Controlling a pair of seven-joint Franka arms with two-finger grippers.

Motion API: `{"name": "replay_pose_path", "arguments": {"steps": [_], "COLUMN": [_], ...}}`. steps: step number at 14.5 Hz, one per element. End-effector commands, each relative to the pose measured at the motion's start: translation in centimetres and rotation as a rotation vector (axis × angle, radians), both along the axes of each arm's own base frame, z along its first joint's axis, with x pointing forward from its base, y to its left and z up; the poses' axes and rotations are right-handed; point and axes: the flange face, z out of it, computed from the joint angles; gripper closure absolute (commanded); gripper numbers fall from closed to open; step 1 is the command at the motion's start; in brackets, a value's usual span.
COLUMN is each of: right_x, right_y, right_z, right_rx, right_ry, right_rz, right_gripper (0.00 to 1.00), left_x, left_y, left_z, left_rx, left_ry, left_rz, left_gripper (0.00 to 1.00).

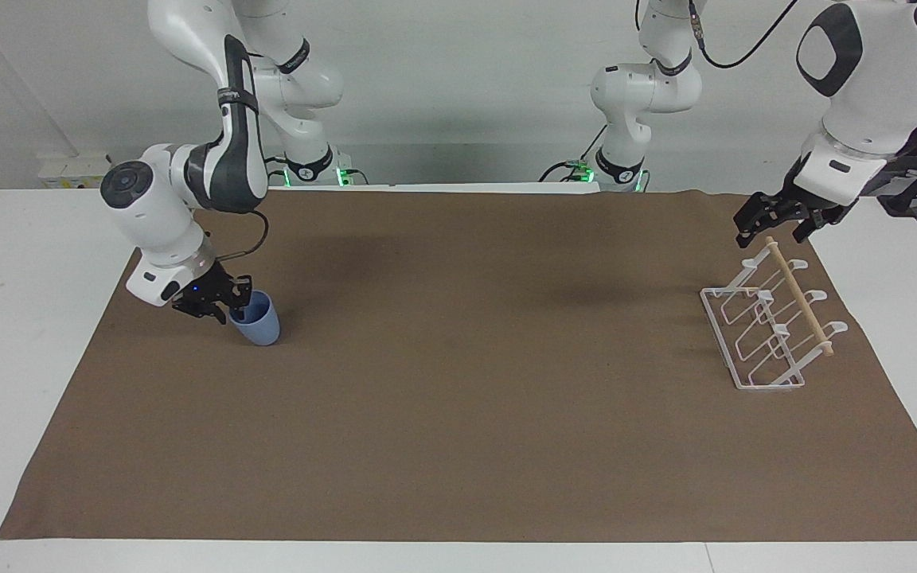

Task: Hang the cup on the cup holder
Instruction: 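Reach the right gripper to the blue cup and grasp its rim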

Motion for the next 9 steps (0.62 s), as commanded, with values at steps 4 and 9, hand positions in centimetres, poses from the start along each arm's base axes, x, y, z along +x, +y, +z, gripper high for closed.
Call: {"name": "replay_pose_path", "arguments": {"steps": [4, 9], "right_x": [1.3, 2.9], "right_y": [1.4, 10.5], "right_z": [4.2, 7.5], "right_rx": [0.106, 0.41], "right_ry": [0.06, 0.068], "right_rz": [0.012, 0.004], "right_gripper": [1.0, 1.0], "left_x": [-0.9, -0.9], "left_y": [0.3, 0.3], "left_z": [0.3, 0.3], "left_rx": [-0.004, -0.004], "left_ry": [0.006, 0.006], "left_rz": [0.011, 0.011], "left_gripper": [0.0, 0.0]}}
